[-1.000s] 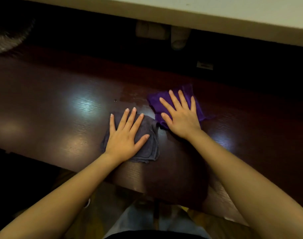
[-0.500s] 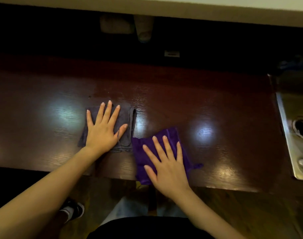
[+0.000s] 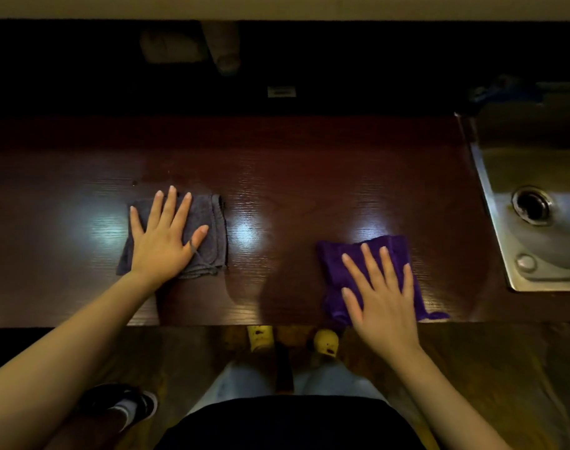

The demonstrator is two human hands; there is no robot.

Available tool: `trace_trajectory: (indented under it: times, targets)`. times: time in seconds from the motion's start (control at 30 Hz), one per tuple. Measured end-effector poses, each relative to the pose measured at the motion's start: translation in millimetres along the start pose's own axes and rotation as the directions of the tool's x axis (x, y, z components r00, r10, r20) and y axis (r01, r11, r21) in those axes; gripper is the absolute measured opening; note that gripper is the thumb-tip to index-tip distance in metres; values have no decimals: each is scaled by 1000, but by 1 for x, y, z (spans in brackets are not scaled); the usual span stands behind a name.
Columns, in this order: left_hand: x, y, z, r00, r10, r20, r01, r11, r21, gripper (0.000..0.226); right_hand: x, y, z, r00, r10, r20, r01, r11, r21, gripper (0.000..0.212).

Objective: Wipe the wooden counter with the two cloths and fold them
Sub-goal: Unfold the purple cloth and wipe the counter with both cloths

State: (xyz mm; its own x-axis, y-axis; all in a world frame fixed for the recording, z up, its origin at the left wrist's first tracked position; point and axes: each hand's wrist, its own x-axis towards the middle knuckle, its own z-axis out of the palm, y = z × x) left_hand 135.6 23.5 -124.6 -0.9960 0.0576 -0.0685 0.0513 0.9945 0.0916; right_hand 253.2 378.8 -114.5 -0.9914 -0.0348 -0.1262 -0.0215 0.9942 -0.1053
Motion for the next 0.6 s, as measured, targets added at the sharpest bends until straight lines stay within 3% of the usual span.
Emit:
trace_trajectory:
  times: [0.27, 0.47, 0.6]
  targets:
    - [0, -1, -4, 999, -7, 47, 7, 1000, -10, 77, 5, 37, -3, 975, 219, -36, -218, 975, 28, 59]
    - [6, 16, -13, 993, -62, 96, 74, 989, -127, 70, 30, 62, -8, 946, 324, -28, -322, 945, 54, 64]
    - [12, 67, -21, 999, 49, 15, -43, 961, -274, 66, 36, 32, -7, 932, 363, 4, -362, 929, 73, 69]
